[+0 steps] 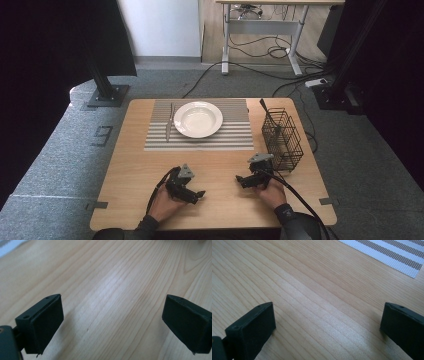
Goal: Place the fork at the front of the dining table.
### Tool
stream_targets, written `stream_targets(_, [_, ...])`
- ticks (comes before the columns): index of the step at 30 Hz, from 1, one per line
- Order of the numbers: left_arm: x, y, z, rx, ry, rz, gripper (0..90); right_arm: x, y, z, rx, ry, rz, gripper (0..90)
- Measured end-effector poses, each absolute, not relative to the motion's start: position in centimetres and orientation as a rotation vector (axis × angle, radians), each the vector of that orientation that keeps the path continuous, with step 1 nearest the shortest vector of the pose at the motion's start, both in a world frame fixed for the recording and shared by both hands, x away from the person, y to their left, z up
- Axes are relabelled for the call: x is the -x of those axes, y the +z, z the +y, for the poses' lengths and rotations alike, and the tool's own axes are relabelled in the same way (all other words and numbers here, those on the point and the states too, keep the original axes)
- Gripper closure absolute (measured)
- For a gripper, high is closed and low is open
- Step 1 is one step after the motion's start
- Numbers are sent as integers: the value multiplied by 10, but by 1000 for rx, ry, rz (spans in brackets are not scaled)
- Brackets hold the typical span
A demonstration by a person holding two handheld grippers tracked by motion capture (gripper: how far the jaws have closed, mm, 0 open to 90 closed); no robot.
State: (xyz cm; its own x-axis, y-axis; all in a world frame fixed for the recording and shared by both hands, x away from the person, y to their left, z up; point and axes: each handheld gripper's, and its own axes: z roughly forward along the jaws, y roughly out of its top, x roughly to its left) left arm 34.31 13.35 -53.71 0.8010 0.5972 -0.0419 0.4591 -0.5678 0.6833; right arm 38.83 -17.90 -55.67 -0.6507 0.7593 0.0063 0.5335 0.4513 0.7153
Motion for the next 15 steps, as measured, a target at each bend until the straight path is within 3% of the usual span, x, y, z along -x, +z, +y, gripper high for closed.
stream_targets(15, [-365,-488,117,-2245,264,691,63,-388,-557,-179,-1109,1009,2388,0])
